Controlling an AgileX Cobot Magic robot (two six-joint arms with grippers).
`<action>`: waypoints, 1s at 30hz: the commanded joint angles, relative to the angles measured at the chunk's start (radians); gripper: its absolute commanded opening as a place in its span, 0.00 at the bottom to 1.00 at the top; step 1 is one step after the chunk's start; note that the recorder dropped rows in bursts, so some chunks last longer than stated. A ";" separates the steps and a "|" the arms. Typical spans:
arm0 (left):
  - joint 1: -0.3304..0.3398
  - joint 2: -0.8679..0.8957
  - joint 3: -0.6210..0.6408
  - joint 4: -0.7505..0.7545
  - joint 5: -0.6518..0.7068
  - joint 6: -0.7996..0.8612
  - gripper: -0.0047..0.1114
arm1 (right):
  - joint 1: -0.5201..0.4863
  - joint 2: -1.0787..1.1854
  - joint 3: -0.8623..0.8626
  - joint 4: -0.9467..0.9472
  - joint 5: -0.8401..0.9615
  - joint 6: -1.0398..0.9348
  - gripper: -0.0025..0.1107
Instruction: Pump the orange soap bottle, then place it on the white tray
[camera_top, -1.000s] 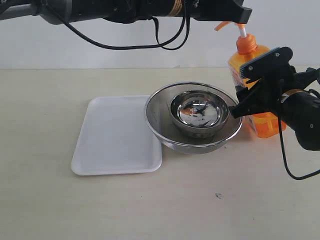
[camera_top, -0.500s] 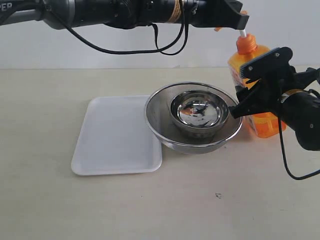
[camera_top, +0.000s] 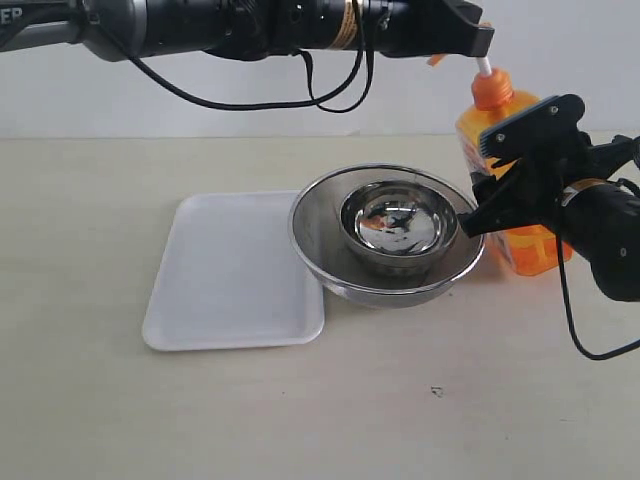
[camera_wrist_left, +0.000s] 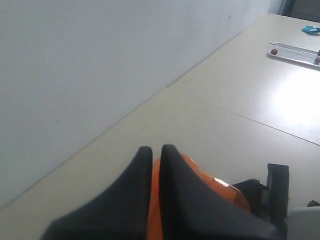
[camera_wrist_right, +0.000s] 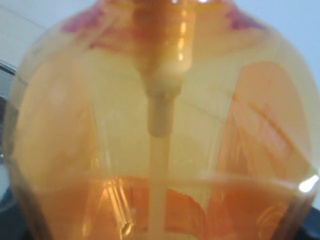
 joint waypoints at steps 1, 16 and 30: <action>-0.004 0.020 0.049 0.031 -0.027 -0.009 0.08 | 0.001 -0.006 -0.006 -0.008 -0.002 0.007 0.02; -0.004 0.052 0.076 0.031 -0.065 -0.009 0.08 | 0.001 -0.006 -0.006 -0.008 0.002 0.007 0.02; -0.004 0.052 0.076 0.031 -0.070 -0.009 0.08 | 0.001 -0.006 -0.006 -0.008 0.002 0.007 0.02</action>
